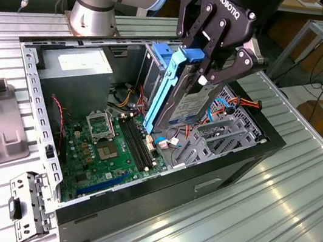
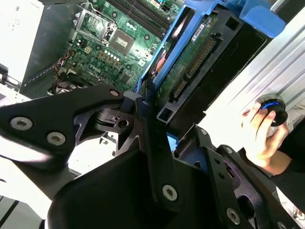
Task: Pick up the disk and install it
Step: 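Pick up the disk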
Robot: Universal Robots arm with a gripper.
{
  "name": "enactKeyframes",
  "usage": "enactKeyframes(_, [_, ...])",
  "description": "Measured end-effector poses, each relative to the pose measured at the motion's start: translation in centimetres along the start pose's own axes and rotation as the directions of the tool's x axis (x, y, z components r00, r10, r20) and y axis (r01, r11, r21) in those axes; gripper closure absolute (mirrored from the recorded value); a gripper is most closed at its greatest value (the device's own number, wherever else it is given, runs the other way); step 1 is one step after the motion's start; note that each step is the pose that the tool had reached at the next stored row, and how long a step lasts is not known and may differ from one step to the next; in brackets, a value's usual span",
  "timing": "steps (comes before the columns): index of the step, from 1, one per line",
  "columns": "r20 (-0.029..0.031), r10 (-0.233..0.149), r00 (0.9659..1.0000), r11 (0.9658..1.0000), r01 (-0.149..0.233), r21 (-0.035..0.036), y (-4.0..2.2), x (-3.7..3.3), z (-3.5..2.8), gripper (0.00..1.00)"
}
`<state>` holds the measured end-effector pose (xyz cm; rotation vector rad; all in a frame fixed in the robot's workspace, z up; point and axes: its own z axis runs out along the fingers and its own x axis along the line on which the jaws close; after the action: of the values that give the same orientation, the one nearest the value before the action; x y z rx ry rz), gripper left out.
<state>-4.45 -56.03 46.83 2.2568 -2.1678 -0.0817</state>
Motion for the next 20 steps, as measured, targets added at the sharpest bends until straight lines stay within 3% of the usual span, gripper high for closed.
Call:
enactKeyframes(8, [0.0000, 0.000, 1.0000, 1.0000, 0.000, 0.0000, -0.24, 1.23, -0.04, 0.63])
enactKeyframes(20, [-0.0001, 0.000, 1.0000, 1.0000, 0.000, 0.0000, -0.84, 2.41, -0.10, 0.63])
